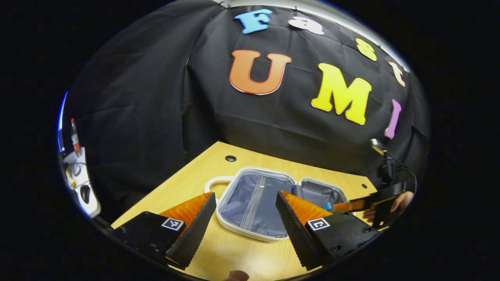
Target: First open the suitcase, pack the skin care products into it, and then close the suitcase.
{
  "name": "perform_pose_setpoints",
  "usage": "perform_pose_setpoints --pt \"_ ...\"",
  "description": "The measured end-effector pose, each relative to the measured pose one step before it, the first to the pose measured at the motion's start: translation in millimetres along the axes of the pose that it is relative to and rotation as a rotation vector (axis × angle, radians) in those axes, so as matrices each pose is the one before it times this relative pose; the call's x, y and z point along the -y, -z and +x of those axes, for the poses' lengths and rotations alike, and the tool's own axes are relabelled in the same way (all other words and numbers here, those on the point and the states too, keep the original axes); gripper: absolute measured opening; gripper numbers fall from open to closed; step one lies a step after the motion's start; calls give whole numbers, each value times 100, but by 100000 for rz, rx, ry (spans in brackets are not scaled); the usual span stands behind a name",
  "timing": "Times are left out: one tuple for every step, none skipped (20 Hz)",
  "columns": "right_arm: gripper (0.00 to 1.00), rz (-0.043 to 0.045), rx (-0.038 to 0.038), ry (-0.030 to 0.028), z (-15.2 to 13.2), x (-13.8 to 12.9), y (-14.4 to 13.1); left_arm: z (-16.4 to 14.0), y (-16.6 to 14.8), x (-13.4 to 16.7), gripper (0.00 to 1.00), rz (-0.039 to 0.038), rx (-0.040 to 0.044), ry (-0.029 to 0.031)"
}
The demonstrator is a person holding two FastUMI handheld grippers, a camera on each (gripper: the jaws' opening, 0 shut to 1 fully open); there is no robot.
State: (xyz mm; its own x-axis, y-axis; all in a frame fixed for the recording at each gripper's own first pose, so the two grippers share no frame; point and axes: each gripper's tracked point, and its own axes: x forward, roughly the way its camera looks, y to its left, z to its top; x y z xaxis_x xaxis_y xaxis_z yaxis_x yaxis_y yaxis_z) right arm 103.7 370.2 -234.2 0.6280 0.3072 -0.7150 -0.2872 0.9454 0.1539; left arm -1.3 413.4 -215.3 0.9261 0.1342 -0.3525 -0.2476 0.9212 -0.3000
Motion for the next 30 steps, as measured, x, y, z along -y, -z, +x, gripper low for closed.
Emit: perform_pose_setpoints --pt "78 -3608 4480 -829 -2083 367 -622 1551 320 -1521 99 -2604 -964 -351" --pt "78 -3504 4316 -504 -2016 501 -535 1780 503 -1424 99 -3136 -1370 -51" --pt "82 -3218 4095 724 -1955 845 -263 1141 106 -1293 99 -3941 -1000 129" --pt "82 -2479 3471 852 -1714 893 -187 1341 -26 -1311 99 -3958 -857 139" --pt "82 -1407 2950 876 -1717 789 114 1253 -105 -1315 98 -3133 -651 -662" --pt "78 -295 2661 1245 -1534 889 42 1424 409 -1531 99 -2447 -1620 -1494" --pt "78 481 2685 2799 -1379 1339 -31 1135 511 -1807 99 -2291 -2148 -3596" --pt "82 296 2581 1946 -1232 983 -51 1160 190 -1105 99 -2669 -1694 -971" --pt "78 157 1920 1606 -1024 877 100 929 408 -526 99 -4160 -1657 51" --pt "83 100 750 2145 -367 748 507 787 315 -162 99 -5756 -2451 731" --pt "82 999 70 1778 -437 755 607 584 377 56 99 -5683 -2284 2144" --pt "78 1546 -478 969 -568 646 511 622 301 -259 99 -4813 -1730 602" --pt "79 1403 -569 1528 -493 778 413 596 322 -423 99 -3832 -2092 -271" --pt "79 1880 -509 1269 -453 806 500 825 269 -777 98 -3442 -1677 -2151" --pt "79 2011 -34 1444 -325 808 310 650 119 -85 96 -4563 -1625 1084" --pt "81 1940 462 1315 -464 751 67 292 302 388 94 -6298 -1561 2555" --pt "82 1589 580 627 -438 485 75 249 193 472 67 -5821 -199 2597" --pt "82 921 886 986 -464 547 -104 147 164 258 74 -4734 -1239 2340" --pt "82 548 1074 606 -466 537 -110 136 84 1 60 -2879 357 1204" --pt "79 112 859 744 -570 432 -120 74 169 411 64 -2149 -330 1387" --pt "79 12 906 829 -485 585 -113 -2 103 504 22 -2357 -318 1642" --pt "78 87 1155 513 -561 394 -257 3 -22 219 17 -1605 -19 -25" --pt "82 -360 1218 625 -483 462 -229 75 -131 -165 18 -263 114 -1056" --pt "82 -691 1351 1074 -433 560 -384 -239 165 16 17 -254 -18 -615" --pt "82 -214 1858 524 -555 437 -460 -192 -5 313 14 -4 -231 -889" --pt "82 75 1946 720 -309 445 -508 -333 -30 633 13 1141 -171 -178" --pt "79 199 1777 587 -541 433 -332 -505 -344 694 11 2684 1799 -590" --pt "82 82 1428 -470 -289 178 -382 -388 -232 727 10 3087 918 -366" --pt "82 -382 1372 -787 -301 84 -395 -639 -270 879 8 3353 949 -596" --pt "82 -901 1325 -566 22 222 -274 -595 -438 958 7 3432 1195 -200"
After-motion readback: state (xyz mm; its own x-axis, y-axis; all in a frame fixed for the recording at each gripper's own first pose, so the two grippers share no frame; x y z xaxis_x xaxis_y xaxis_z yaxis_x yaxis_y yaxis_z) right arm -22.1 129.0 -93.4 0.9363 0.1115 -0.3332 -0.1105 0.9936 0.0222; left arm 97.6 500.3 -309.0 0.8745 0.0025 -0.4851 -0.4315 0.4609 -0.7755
